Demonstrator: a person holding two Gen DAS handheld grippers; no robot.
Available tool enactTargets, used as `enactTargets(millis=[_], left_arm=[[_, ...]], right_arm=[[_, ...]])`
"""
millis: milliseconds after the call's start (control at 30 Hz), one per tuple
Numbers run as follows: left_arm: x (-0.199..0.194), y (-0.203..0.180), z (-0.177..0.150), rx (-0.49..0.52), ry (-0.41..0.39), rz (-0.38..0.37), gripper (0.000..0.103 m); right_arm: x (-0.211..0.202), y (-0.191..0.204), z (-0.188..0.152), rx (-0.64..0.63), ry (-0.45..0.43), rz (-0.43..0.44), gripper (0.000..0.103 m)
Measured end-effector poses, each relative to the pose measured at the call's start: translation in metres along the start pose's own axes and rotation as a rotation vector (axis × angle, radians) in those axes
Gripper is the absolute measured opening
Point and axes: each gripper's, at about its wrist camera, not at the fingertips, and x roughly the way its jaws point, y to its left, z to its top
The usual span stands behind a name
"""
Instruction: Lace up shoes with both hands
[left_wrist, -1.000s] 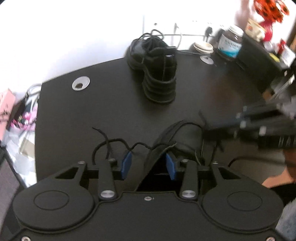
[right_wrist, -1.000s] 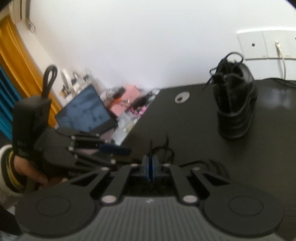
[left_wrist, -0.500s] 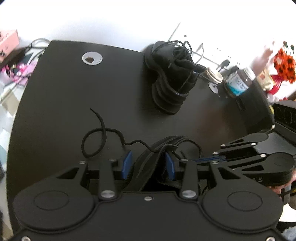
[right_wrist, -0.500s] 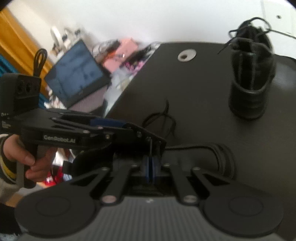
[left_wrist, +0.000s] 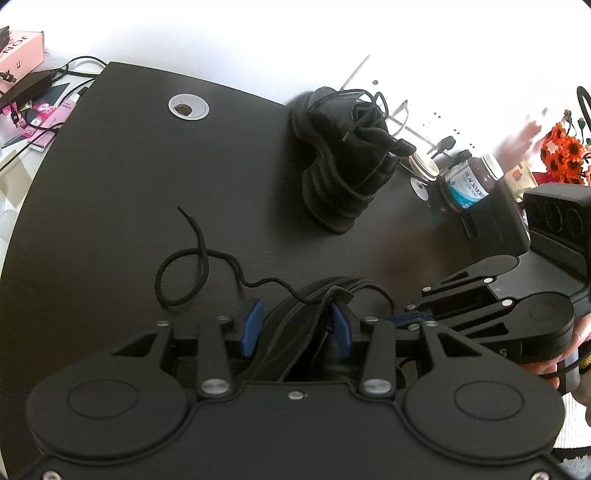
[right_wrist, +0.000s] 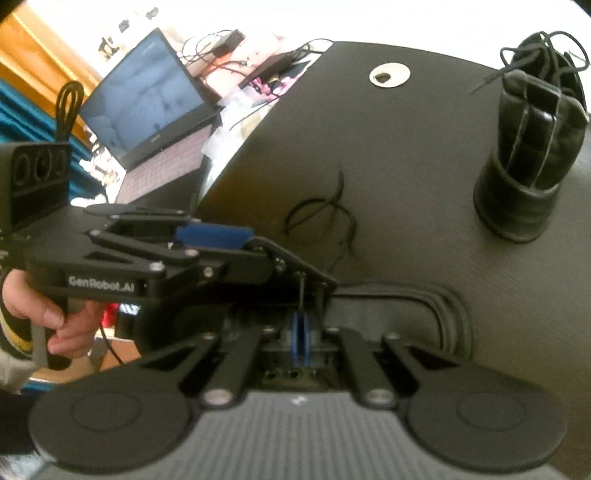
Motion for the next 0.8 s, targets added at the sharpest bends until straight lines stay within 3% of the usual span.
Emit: enactTargets(millis=[300, 400, 567, 667, 800], left_arm=[[-0.002, -0.004, -0.003, 0.047, 0.022, -0.029, 0.043], [-0.007, -0.003, -0.002, 0.042, 0.035, -0.084, 0.044], [-0.007, 0.013, 0.01, -0.116, 0.027, -0.166, 0.044], [0.006, 0.021, 0.018, -0.238, 0.051, -0.185, 0.033], [0.026, 0.027, 0.018, -0.329, 0.108, -0.188, 0.025]], right_arm=[[-0.001, 0.0, 0.001, 0.028, -0.032, -0.009, 0.004], [-0.003, 0.009, -0.003, 0.003, -0.075, -0.045, 0.004], [0.0, 0.037, -0.019, -0.152, -0.149, -0.188, 0.004], [0.002, 0.048, -0.025, -0.209, -0.176, -0.248, 0.004], [0.003, 0.053, -0.031, -0.242, -0.2, -0.286, 0.004]])
